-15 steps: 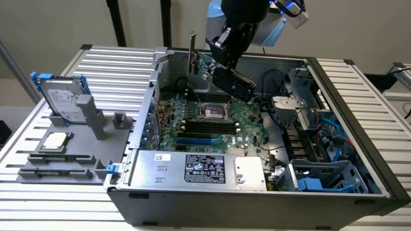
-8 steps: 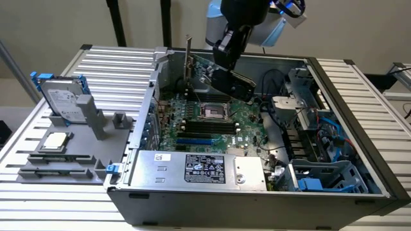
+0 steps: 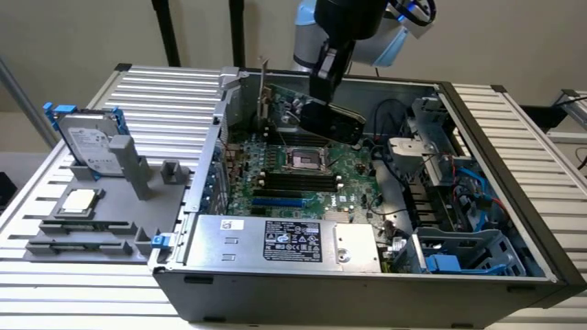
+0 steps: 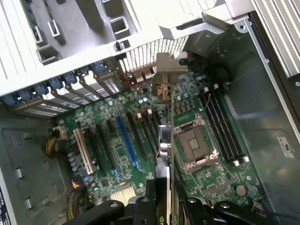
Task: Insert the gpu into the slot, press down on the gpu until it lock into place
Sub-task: 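Insert the gpu into the slot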
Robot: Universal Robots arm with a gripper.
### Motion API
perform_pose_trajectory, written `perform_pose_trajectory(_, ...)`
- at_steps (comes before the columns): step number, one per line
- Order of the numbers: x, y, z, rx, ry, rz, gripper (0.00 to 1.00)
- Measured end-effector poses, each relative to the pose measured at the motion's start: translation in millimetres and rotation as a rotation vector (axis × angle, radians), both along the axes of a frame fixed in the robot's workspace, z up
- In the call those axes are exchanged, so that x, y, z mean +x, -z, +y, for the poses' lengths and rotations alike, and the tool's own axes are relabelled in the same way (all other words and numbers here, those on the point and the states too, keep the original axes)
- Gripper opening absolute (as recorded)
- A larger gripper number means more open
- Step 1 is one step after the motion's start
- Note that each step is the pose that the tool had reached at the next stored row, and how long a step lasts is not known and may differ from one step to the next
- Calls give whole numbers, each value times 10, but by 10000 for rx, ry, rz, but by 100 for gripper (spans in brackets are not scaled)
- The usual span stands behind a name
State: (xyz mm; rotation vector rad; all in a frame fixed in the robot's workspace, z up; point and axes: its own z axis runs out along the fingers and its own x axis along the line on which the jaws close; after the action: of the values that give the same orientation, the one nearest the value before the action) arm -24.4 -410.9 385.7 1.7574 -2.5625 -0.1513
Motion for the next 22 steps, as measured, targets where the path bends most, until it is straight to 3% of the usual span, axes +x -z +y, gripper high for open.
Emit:
perform_pose_trajectory(15,-2,73,-2,4,-2636,0,26)
perform_pose_trajectory(22,-25,165,-96,87,-2964,-12,26)
